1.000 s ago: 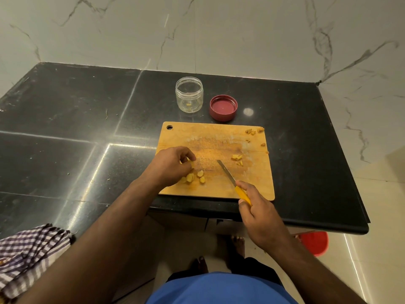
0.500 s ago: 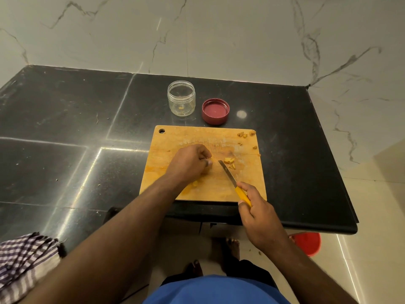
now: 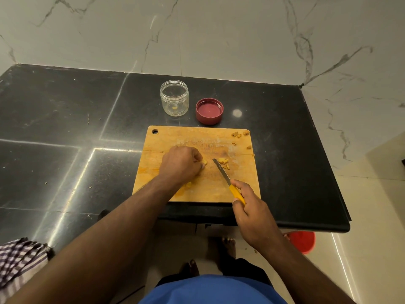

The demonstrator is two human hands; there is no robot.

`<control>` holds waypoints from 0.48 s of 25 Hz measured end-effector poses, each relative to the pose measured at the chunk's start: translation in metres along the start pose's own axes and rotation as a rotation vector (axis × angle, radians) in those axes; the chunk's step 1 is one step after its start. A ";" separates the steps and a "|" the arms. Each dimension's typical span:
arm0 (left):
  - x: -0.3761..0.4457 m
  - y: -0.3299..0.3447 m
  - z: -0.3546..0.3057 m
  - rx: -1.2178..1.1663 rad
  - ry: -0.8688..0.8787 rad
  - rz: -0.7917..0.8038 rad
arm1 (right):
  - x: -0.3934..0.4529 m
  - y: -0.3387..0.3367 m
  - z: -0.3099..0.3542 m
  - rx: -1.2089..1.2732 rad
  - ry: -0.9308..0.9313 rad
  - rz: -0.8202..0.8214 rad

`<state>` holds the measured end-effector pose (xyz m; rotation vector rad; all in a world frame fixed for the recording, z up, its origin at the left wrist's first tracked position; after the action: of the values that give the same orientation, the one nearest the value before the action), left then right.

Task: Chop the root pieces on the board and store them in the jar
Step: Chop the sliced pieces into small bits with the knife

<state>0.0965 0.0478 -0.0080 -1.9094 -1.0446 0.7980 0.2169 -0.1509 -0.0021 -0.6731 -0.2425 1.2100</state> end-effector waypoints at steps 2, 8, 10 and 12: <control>0.000 0.001 -0.001 0.017 0.007 -0.017 | 0.002 0.000 0.003 -0.012 -0.012 -0.003; 0.002 0.007 -0.003 0.029 -0.002 -0.034 | 0.013 0.005 0.010 -0.103 -0.058 0.010; 0.002 0.009 -0.005 0.027 0.000 -0.031 | 0.014 0.007 0.012 -0.117 -0.078 0.011; 0.003 0.010 -0.007 0.029 0.002 -0.019 | 0.015 0.009 0.015 -0.130 -0.088 0.006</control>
<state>0.1070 0.0445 -0.0139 -1.8728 -1.0437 0.7965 0.2081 -0.1301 0.0015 -0.7342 -0.3954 1.2388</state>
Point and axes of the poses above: each hand's wrist, its own x-axis towards the middle knuckle, its own y-axis out of the palm, z = x × y, the point moved 2 cm from there along x, towards the middle knuckle, and after that the axes turned 1 degree about -z, right-handed, at the moved point
